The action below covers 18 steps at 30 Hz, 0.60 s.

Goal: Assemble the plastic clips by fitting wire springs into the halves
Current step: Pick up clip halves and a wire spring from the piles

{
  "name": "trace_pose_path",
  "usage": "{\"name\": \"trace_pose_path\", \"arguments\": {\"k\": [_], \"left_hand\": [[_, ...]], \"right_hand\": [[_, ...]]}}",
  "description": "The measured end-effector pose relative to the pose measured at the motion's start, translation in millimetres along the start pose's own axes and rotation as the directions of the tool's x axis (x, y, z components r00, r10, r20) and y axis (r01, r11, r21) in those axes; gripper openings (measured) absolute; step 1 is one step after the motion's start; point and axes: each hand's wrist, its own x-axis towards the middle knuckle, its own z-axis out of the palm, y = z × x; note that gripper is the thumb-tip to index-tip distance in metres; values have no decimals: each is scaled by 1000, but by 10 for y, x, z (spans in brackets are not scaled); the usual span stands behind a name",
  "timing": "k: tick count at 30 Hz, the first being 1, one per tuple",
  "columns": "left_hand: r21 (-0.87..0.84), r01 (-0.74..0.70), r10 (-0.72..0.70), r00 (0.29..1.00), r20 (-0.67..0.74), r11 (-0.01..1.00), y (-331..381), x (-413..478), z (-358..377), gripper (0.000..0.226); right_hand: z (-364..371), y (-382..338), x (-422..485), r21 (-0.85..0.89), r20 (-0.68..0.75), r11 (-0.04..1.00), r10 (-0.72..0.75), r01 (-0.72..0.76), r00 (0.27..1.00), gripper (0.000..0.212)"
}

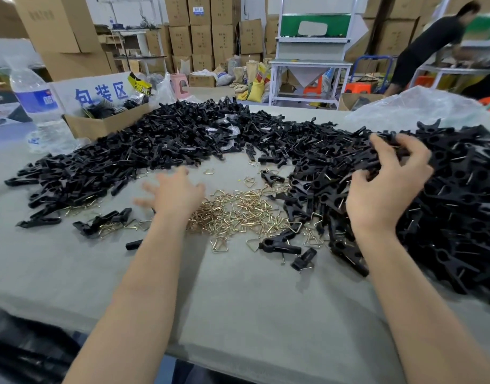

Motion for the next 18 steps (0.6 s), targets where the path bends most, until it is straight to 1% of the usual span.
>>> {"name": "trace_pose_path", "arguments": {"k": [1,2,3,4,5,7,10,11,12,14,15,17,18], "left_hand": [[24,76,-77,994,83,997,-72,39,4,48],[52,86,-92,987,130,995,-108,58,14,47],[62,46,-55,988,142,997,-115,62,33,43],[40,-19,14,993,119,999,-93,48,56,40],[-11,-86,87,993,83,996,-55,21,75,38],[-116,-176,182,982,42,977,28,-55,109,38],[-294,-281,290,957,-13,914,122,-140,115,50],[-399,-309,324,946,-32,863,140,-153,110,54],[-520,-330,355,933,-55,788,162,-168,98,54],[-704,-374,419,900,-119,604,228,-238,58,44],[-747,-401,450,880,-153,531,269,-283,37,40],[-789,-444,496,843,-207,425,351,-364,42,37],[-828,-415,507,840,-190,376,389,-401,62,34]], "right_hand": [[-4,18,9,-102,5,994,27,-26,1000,54],[3,28,2,-180,29,983,50,-44,998,57],[11,25,-16,-227,66,973,52,-36,996,57],[27,21,-45,-245,107,969,34,-7,994,56],[47,13,-78,-242,147,970,1,35,989,53],[86,-22,-164,-201,214,971,-85,129,973,47],[157,-84,-299,-57,331,963,-232,265,915,37],[177,-106,-333,29,384,956,-282,293,880,33],[189,-130,-372,129,450,947,-319,293,834,32],[193,-186,-457,279,578,933,-351,226,737,35],[195,-208,-494,316,614,928,-358,196,704,38],[209,-234,-548,346,664,927,-349,141,662,43],[216,-242,-565,353,686,930,-331,101,648,45]]}}
